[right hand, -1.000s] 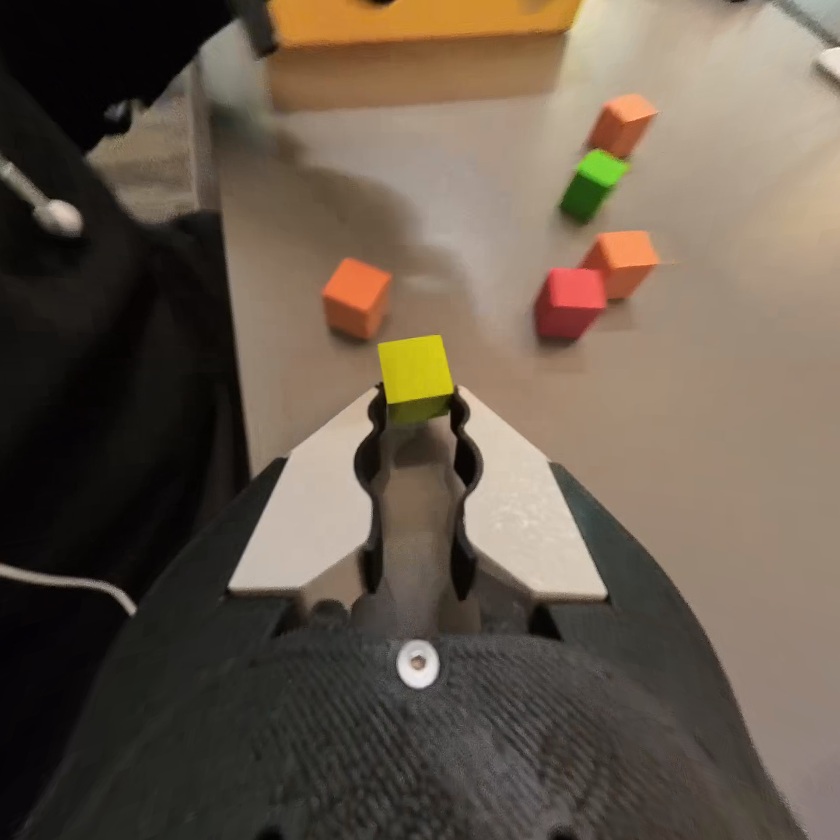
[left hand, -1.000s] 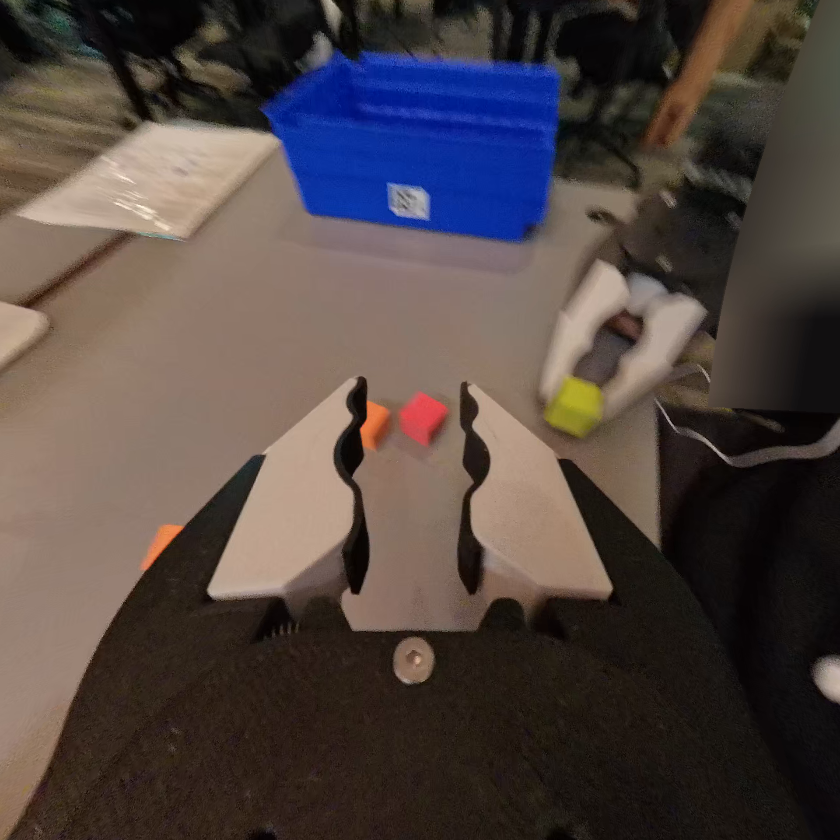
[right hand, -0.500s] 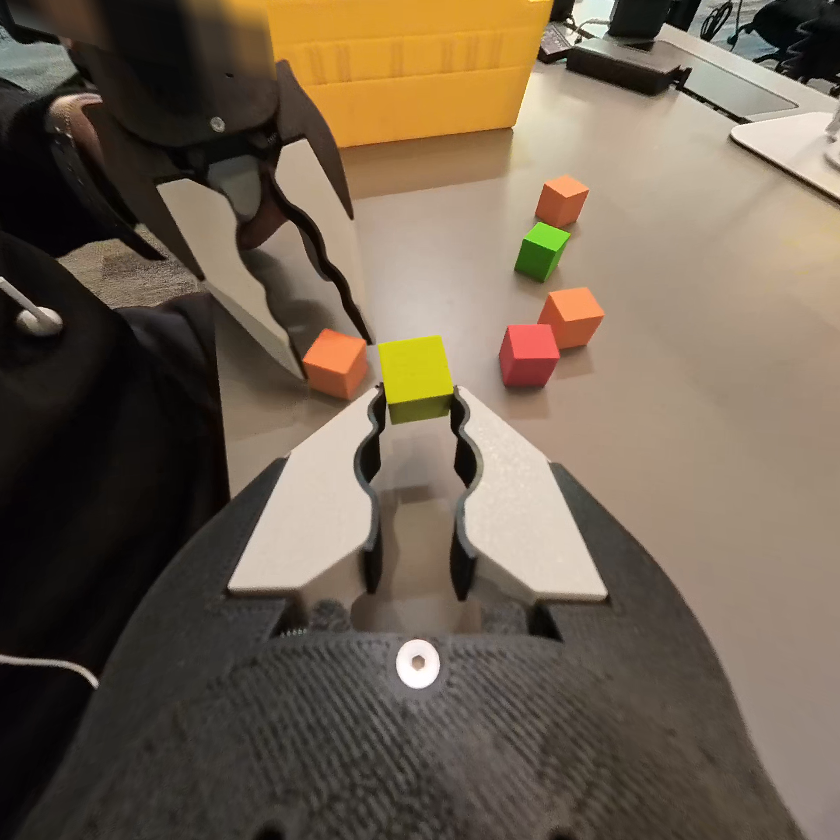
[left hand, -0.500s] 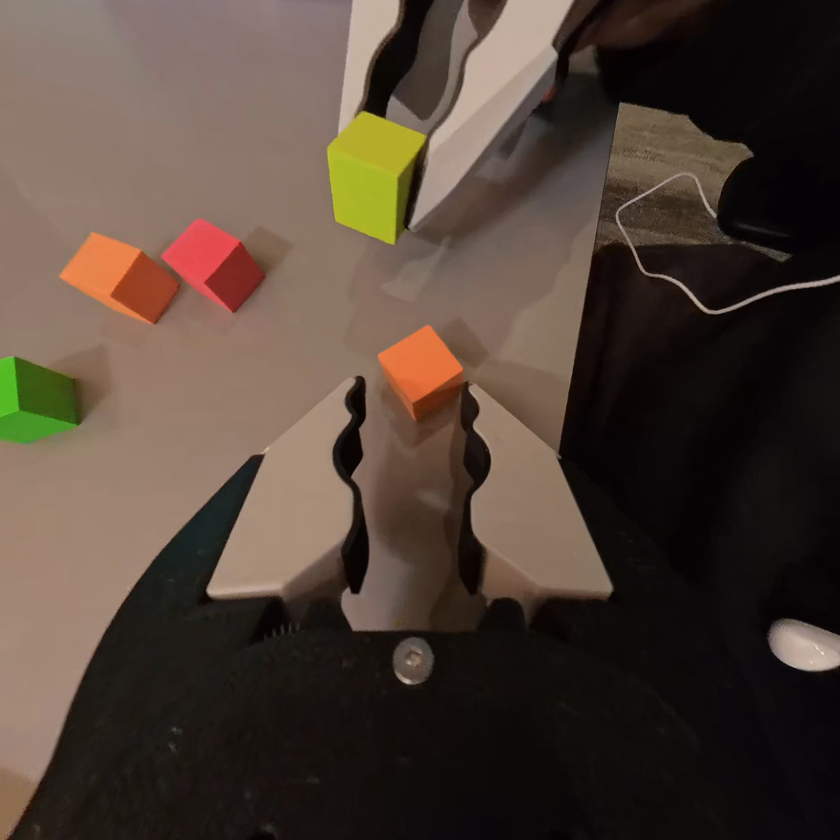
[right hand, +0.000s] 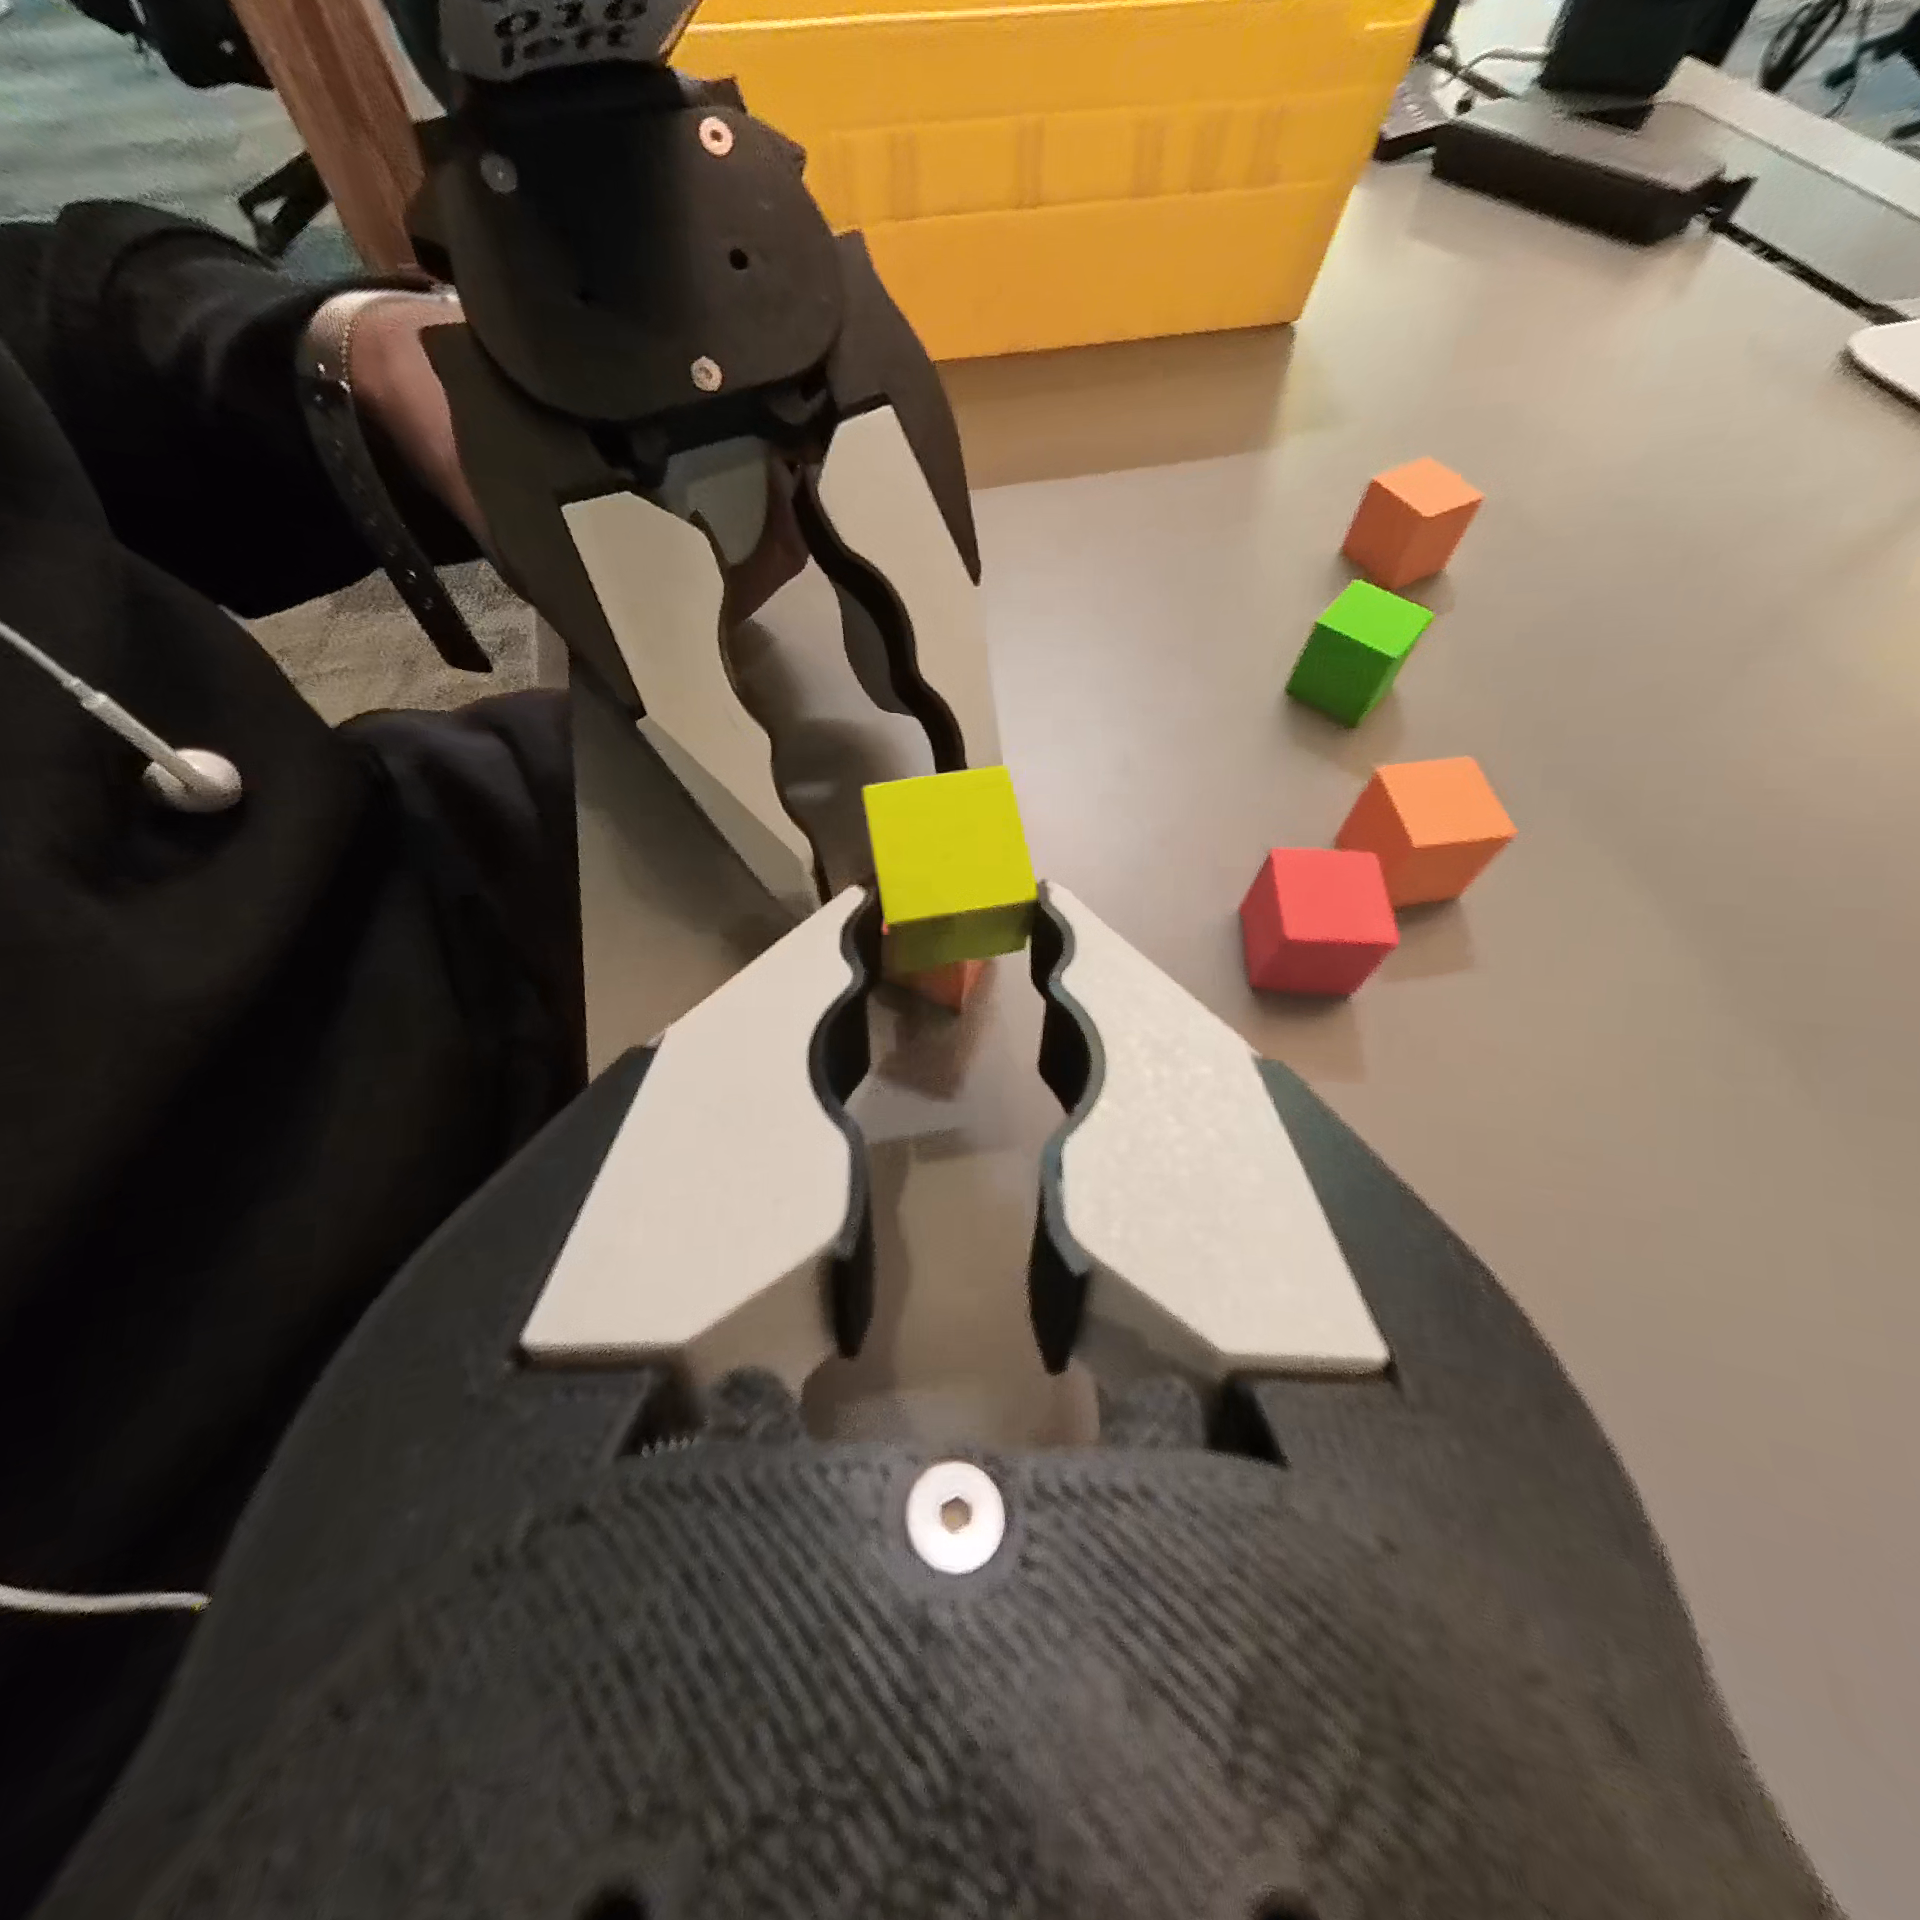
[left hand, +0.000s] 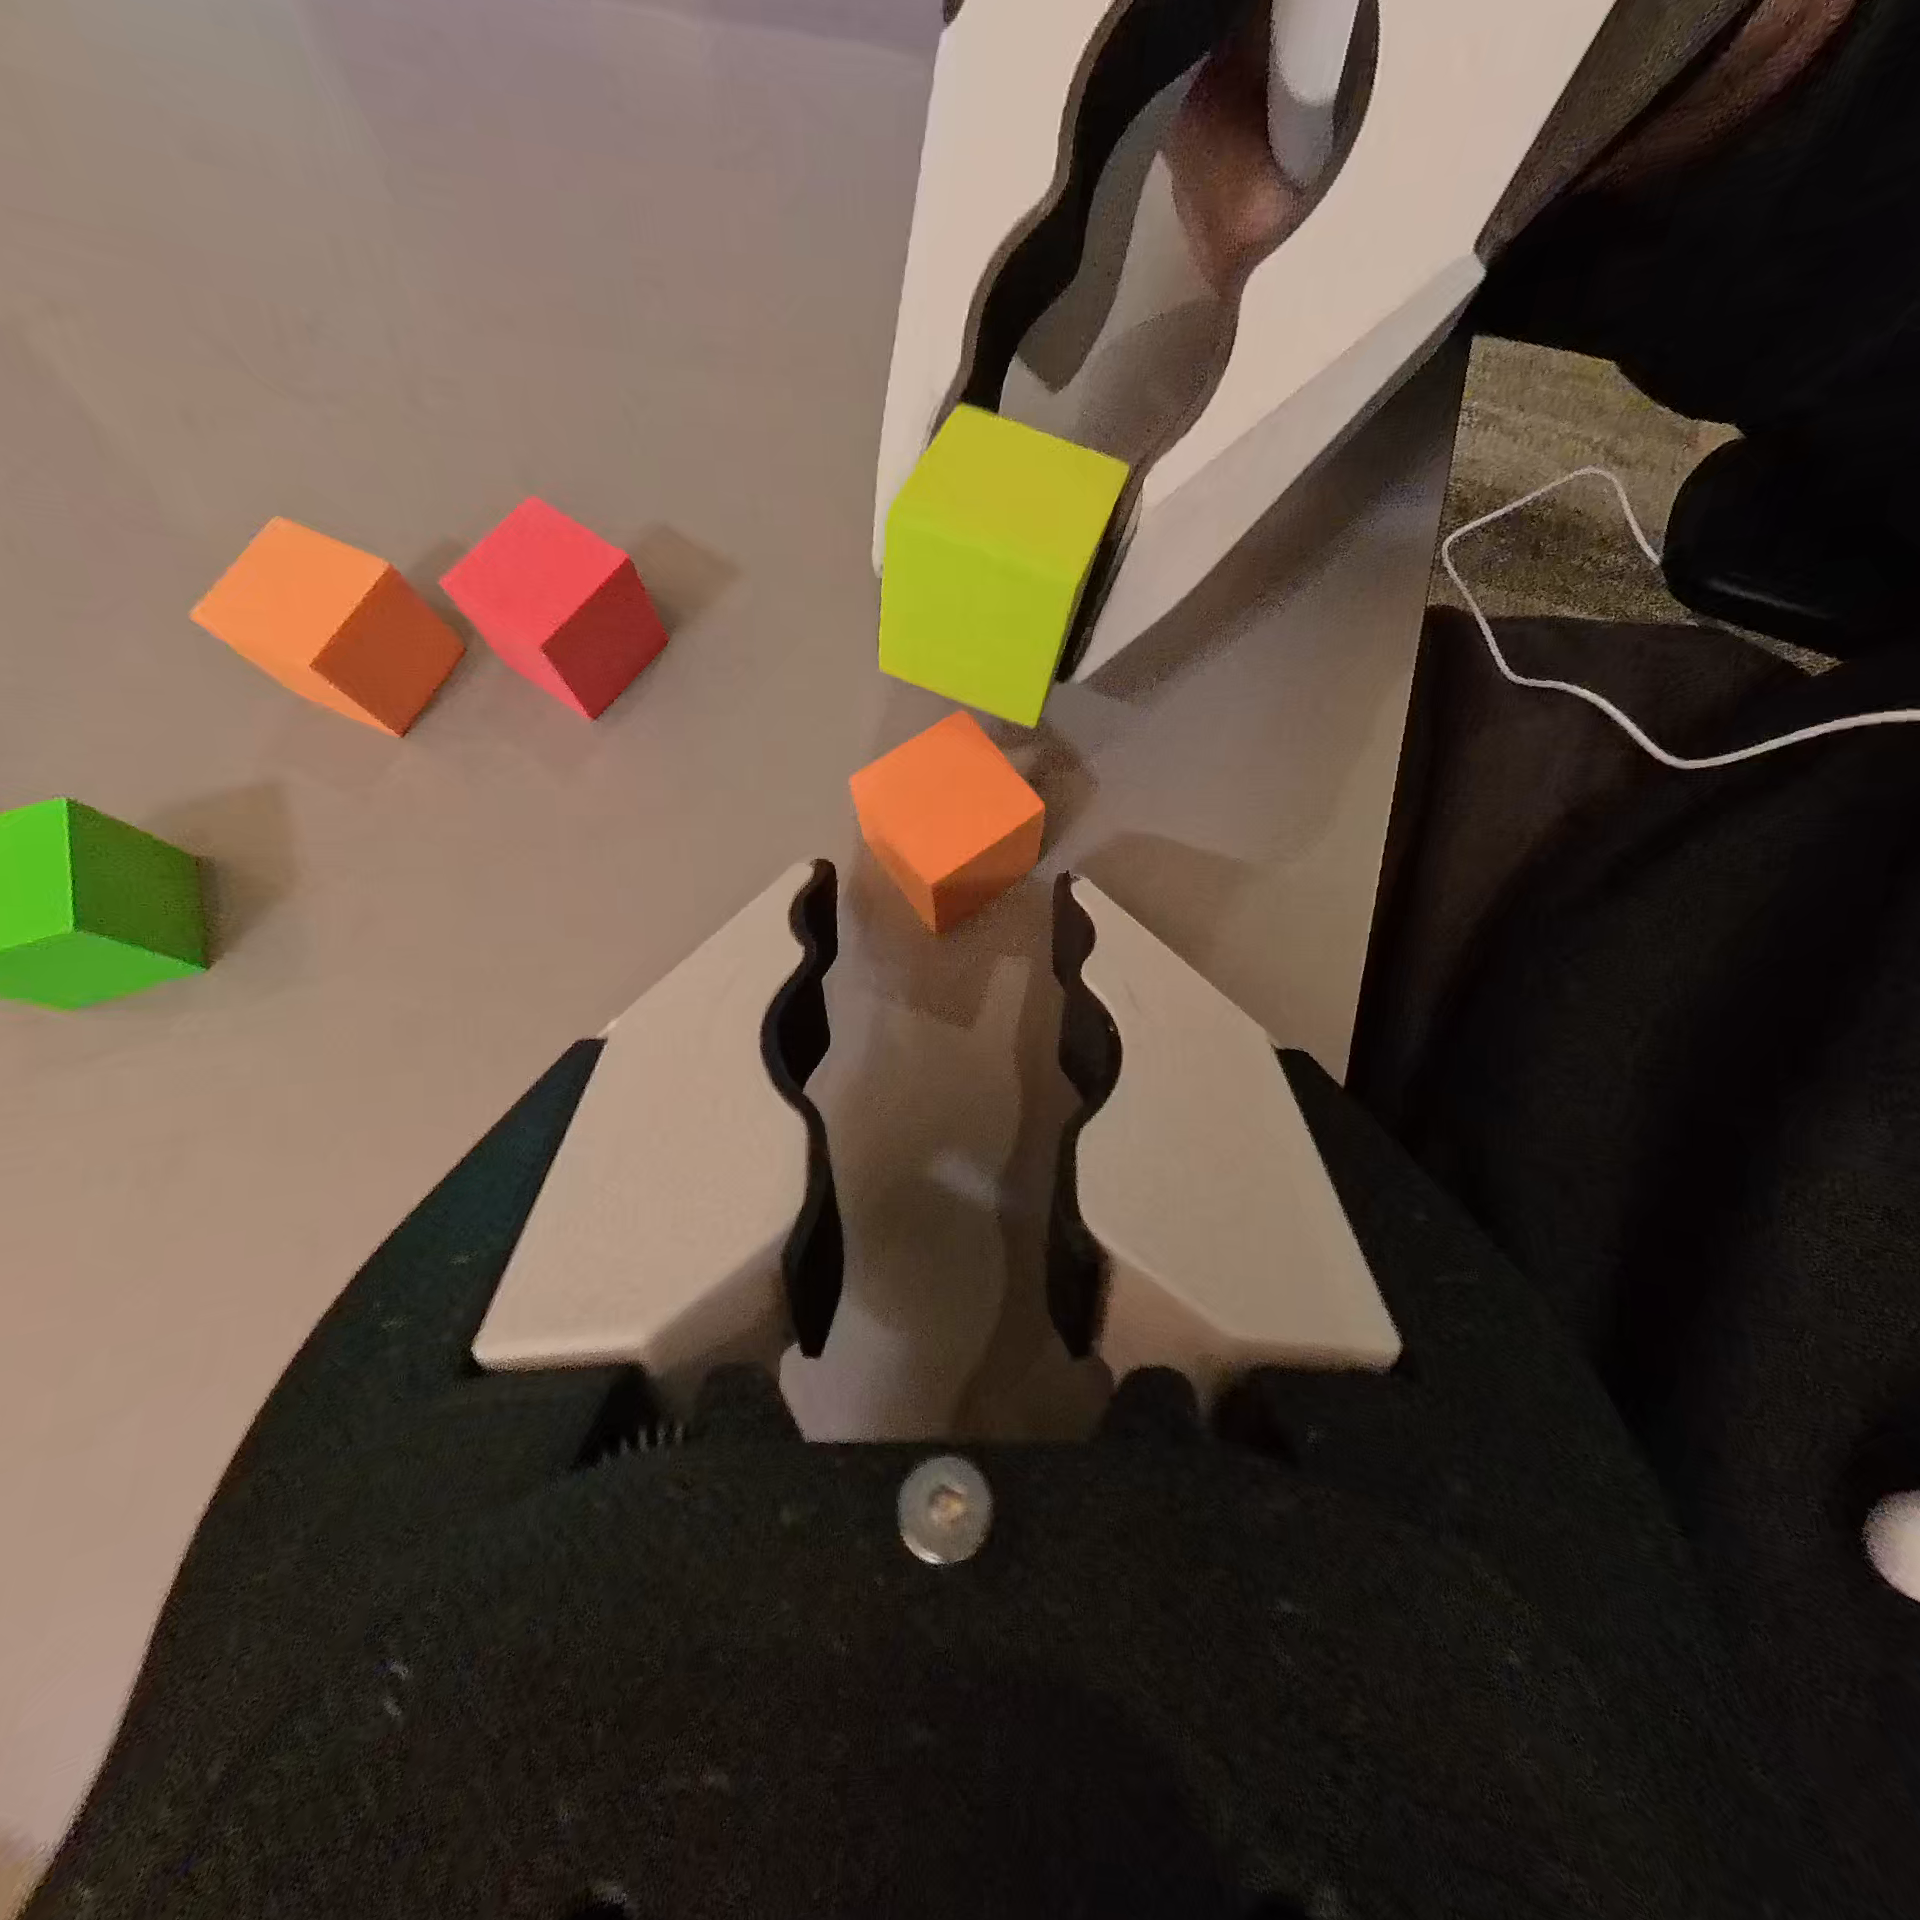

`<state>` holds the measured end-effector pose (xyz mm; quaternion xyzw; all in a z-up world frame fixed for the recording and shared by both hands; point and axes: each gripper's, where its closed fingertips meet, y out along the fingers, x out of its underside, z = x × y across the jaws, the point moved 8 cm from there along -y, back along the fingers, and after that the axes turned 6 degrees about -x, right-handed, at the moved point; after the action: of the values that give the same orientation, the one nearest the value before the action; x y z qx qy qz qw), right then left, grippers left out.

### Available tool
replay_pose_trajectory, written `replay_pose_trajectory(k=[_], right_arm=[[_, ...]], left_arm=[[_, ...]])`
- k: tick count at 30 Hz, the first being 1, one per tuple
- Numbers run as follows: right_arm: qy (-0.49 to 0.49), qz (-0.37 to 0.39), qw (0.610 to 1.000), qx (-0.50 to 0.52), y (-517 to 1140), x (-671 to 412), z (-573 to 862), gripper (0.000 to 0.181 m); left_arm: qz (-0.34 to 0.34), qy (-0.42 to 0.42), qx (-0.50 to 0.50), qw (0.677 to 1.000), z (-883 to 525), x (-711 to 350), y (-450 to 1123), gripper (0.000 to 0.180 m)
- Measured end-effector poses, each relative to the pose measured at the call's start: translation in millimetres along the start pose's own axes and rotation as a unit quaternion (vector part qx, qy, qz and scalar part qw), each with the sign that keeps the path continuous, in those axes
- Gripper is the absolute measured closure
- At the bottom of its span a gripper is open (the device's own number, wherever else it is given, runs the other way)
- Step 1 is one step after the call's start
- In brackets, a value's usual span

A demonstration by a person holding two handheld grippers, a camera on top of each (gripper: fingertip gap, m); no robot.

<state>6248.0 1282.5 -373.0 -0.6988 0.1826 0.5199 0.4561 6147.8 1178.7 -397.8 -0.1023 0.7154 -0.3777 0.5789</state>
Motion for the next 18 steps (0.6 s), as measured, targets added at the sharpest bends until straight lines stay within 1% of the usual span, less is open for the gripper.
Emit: replay_pose_trajectory(k=[7, 9, 12, 14, 16, 18], right_arm=[[-0.003, -0.047, 0.998, -0.031, 20.5, -3.1, 3.1, 0.154], [-0.002, -0.056, 0.998, -0.031, 22.3, -0.6, 3.5, 0.145], [-0.001, -0.029, 0.999, -0.027, 17.3, -3.7, 5.8, 0.134], [0.009, 0.003, 1.000, -0.019, 9.4, -7.4, 13.2, 0.135], [0.026, 0.033, 0.999, 0.000, 1.1, -8.1, 28.0, 0.140], [0.046, 0.047, 0.998, 0.025, -3.6, -6.0, 46.0, 0.141]], left_arm=[[0.018, -0.017, -0.018, 1.000, -12.4, 4.6, -16.1, 0.140], [0.026, -0.027, -0.034, 0.999, -22.3, 4.5, -23.8, 0.140], [0.047, -0.051, -0.069, 0.995, -41.8, 1.2, -33.9, 0.140], [0.066, -0.066, -0.085, 0.992, -53.6, -3.9, -37.6, 0.140], [0.084, -0.077, -0.090, 0.989, -63.4, -11.9, -36.6, 0.141], [0.092, -0.083, -0.081, 0.989, -70.6, -21.1, -29.3, 0.141]])
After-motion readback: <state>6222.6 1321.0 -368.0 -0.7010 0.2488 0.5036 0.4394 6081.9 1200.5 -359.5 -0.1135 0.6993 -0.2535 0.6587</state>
